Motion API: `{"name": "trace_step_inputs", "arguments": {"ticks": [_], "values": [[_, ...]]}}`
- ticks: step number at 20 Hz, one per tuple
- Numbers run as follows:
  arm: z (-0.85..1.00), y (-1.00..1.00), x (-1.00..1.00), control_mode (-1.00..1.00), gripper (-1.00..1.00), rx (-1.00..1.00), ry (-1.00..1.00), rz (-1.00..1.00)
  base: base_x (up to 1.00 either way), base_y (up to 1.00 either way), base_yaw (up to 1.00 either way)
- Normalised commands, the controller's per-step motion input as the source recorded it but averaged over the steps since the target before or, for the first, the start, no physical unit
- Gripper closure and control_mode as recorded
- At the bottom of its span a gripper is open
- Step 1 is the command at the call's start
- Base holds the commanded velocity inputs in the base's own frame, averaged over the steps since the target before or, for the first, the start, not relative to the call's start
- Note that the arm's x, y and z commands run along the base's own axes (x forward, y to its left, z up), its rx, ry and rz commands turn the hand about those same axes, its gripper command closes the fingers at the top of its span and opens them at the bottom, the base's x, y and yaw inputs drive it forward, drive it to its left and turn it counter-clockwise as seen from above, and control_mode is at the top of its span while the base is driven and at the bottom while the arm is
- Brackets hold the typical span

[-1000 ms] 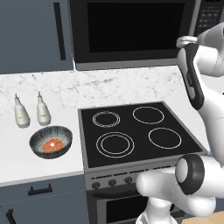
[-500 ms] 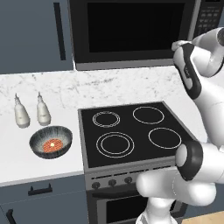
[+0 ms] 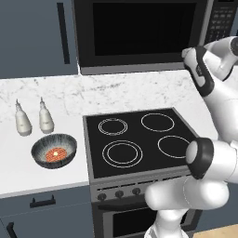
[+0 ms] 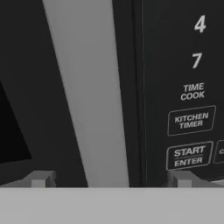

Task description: Open the microwave, place the bowl with waffle inside the microwave, then close the microwave door and turn it on.

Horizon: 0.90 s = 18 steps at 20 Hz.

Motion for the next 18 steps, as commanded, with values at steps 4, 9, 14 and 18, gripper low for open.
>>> {"name": "trace_step_inputs", "arguments": {"ticks": [4,9,14,18], "values": [[-0.4,0.0,0.84,-1.0,-1.0,0.0,-0.02,0.07,0.0,0.0,0.0],[-0.5,0.1,0.86,-1.0,1.0,0.0,-0.02,0.07,0.0,0.0,0.0],[-0.43,0.31,0.95,-1.0,1.0,0.0,0.0,0.09,0.0,0.0,0.0],[-0.25,0.49,0.83,-1.0,1.0,-0.01,0.0,0.12,0.0,0.0,0.0]]}}
